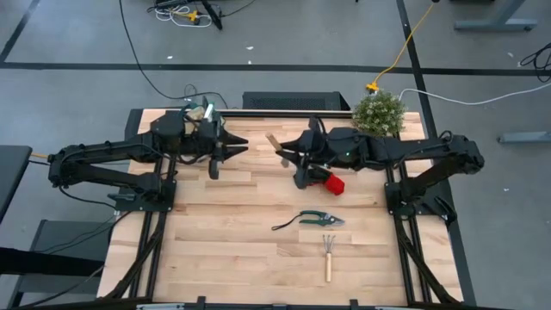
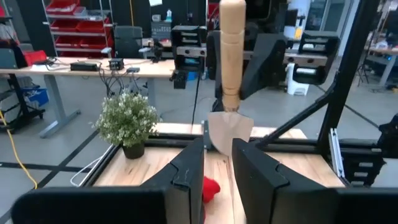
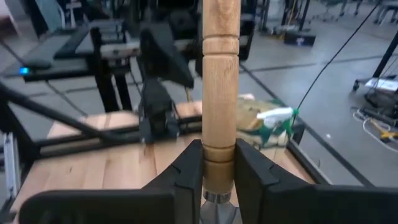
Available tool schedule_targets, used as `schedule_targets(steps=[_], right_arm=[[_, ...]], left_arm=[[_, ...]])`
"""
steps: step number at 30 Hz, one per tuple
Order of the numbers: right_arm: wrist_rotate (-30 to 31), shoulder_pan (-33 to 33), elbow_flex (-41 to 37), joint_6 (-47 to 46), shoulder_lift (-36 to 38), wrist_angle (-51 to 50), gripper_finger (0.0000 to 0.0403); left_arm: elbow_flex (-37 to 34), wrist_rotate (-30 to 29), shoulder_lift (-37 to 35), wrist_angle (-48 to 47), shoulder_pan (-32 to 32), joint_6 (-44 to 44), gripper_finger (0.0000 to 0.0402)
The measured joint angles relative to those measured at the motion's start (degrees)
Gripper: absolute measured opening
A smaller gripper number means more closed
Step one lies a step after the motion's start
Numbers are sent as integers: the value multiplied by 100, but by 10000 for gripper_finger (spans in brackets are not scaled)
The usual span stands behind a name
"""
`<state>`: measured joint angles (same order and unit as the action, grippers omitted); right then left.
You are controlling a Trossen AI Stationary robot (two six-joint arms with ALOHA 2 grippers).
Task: Pick & Place Garden tools in Gardening bag
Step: Put the brown trowel into the gardening bag
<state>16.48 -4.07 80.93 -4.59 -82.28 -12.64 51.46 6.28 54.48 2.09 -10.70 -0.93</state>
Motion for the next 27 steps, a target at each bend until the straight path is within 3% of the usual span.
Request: schedule_targets(steps=[8,20,27], right_arm=[[-252,235,0,79,0,408,65],[-563,448,0,106,-29,557,65],[-848,502,0,78,-217,830,65]], left_arm=[[0,3,0,361,0,-262,105],[0,-11,0,526,1,-474,238],[0,-19,0,586,2,-495,282]])
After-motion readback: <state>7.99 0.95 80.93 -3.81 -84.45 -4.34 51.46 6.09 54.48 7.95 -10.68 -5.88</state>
